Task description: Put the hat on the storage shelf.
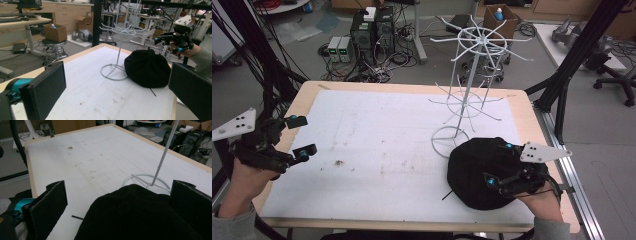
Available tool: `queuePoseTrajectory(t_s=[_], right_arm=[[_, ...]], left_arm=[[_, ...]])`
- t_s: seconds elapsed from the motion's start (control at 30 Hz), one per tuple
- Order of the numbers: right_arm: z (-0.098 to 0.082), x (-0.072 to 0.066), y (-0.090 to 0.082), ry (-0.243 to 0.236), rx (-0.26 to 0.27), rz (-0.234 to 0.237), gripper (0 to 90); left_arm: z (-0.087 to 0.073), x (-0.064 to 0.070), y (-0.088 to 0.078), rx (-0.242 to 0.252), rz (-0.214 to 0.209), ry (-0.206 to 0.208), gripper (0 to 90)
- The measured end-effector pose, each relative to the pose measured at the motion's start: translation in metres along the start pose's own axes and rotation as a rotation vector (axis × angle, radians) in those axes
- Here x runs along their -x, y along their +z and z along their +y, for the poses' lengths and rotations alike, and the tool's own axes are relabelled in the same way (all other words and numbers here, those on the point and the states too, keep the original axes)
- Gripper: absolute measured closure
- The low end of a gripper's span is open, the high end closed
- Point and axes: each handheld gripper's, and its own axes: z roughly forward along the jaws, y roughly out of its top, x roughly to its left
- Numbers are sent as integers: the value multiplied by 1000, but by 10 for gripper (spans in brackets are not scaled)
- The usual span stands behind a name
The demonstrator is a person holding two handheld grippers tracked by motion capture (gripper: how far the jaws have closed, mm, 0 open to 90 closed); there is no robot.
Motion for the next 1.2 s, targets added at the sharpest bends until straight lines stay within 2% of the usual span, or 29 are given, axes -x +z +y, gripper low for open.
queuePoseTrajectory(t_s=[0.1, 0.43, 0.83, 1.2], right_arm=[[-4, -2, 4, -3, -12, -18, 7], [-16, 2, 15, -3, -20, -24, 7], [-15, 3, 27, -53, -56, -32, 8], [-16, 4, 32, -67, -75, -39, 8]], left_arm=[[0, 0, 0, 0, -2, 0, 17], [-2, -1, 1, -3, 1, -5, 17], [-4, -4, 3, -11, 4, -14, 17], [-8, -9, 1, -12, 14, -31, 17]])
